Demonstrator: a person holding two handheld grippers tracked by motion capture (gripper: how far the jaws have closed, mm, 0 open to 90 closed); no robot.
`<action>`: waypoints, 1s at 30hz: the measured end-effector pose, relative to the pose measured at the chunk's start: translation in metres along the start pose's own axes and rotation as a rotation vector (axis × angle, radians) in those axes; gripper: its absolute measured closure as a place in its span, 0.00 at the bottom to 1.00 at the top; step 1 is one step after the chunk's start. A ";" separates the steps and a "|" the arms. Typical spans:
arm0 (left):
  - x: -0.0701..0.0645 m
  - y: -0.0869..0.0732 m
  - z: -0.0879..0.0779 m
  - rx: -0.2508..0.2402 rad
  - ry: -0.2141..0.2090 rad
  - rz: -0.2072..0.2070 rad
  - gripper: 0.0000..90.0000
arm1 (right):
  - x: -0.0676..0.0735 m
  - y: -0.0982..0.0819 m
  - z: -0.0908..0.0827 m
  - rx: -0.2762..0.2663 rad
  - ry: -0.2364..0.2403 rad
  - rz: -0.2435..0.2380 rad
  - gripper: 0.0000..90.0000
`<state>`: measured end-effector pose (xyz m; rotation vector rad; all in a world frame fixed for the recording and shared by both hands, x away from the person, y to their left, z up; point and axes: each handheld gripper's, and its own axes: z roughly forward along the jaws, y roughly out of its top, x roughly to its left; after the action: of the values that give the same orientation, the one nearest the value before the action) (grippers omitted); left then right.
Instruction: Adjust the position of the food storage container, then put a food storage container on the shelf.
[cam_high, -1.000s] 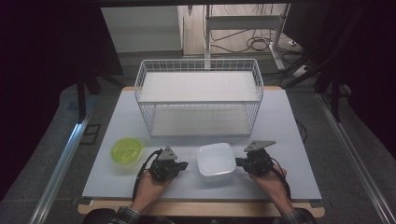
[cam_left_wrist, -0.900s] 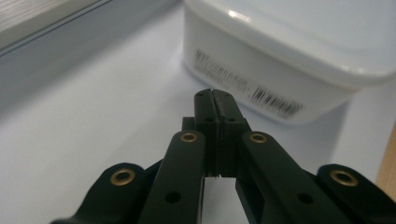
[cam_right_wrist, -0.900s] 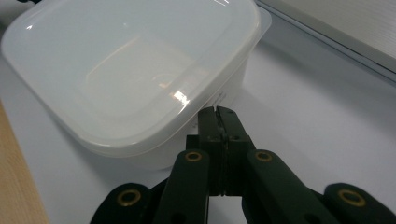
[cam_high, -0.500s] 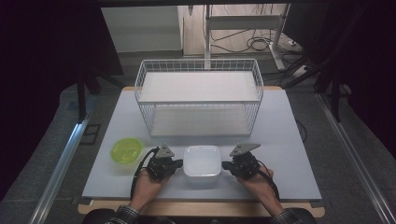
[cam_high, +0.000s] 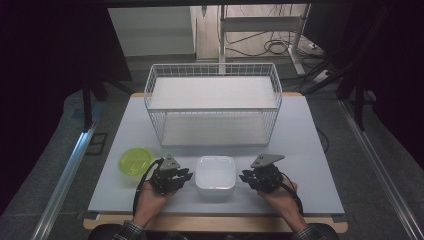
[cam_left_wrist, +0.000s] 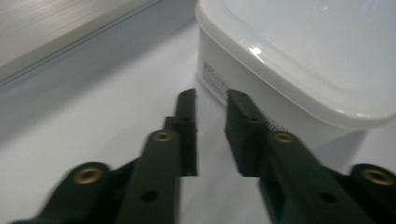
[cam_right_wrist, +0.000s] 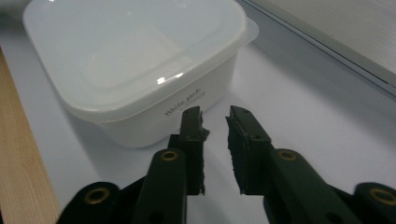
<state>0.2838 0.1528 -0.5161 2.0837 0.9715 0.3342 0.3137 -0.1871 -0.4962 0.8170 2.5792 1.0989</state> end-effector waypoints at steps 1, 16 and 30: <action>0.001 -0.002 -0.004 -0.005 0.009 -0.005 0.72 | -0.001 -0.001 -0.001 -0.002 0.004 0.005 0.78; 0.004 -0.008 -0.020 -0.067 -0.025 0.017 0.17 | 0.002 -0.008 -0.011 -0.050 -0.020 0.023 0.28; -0.001 -0.005 -0.018 -0.117 -0.044 0.080 0.04 | 0.005 -0.006 -0.010 -0.094 0.003 0.013 0.09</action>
<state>0.2710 0.1635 -0.5079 2.0183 0.8240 0.3756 0.3033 -0.1941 -0.4932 0.8114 2.5061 1.2156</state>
